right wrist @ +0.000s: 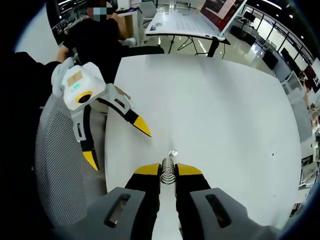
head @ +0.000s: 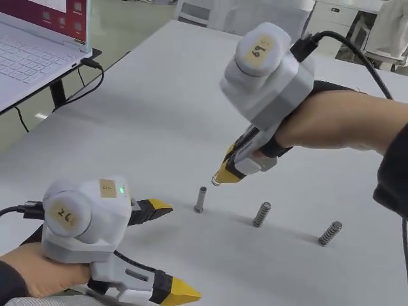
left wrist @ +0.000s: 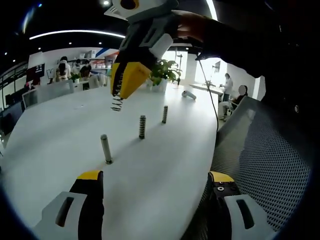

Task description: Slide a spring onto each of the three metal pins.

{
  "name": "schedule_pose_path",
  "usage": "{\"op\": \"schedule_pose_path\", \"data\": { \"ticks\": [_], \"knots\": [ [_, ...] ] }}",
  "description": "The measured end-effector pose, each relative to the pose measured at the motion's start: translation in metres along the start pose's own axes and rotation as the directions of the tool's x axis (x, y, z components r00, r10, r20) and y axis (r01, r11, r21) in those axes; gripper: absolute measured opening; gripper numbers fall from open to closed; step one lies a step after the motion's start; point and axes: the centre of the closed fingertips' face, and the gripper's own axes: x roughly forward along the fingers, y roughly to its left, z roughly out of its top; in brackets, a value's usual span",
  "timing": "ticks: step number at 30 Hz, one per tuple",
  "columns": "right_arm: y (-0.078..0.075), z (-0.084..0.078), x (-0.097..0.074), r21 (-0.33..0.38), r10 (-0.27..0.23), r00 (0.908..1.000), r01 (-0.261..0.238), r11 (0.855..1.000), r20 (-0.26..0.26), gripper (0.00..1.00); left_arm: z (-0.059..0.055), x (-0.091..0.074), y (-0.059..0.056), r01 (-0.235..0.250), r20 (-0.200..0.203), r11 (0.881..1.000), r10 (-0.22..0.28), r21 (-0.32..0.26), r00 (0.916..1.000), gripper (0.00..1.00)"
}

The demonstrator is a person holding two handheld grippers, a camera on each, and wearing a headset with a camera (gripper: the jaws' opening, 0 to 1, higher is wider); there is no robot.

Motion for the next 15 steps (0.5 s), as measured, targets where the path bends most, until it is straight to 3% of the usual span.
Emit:
{"op": "schedule_pose_path", "data": {
  "ticks": [15],
  "knots": [
    [-0.007,-0.001,0.026,-0.02,0.009,0.9979,-0.011,1.0,-0.064,0.09,0.001,0.0,0.002,-0.01,0.013,1.0,0.01,-0.005,0.9999,0.81]
  ]
}}
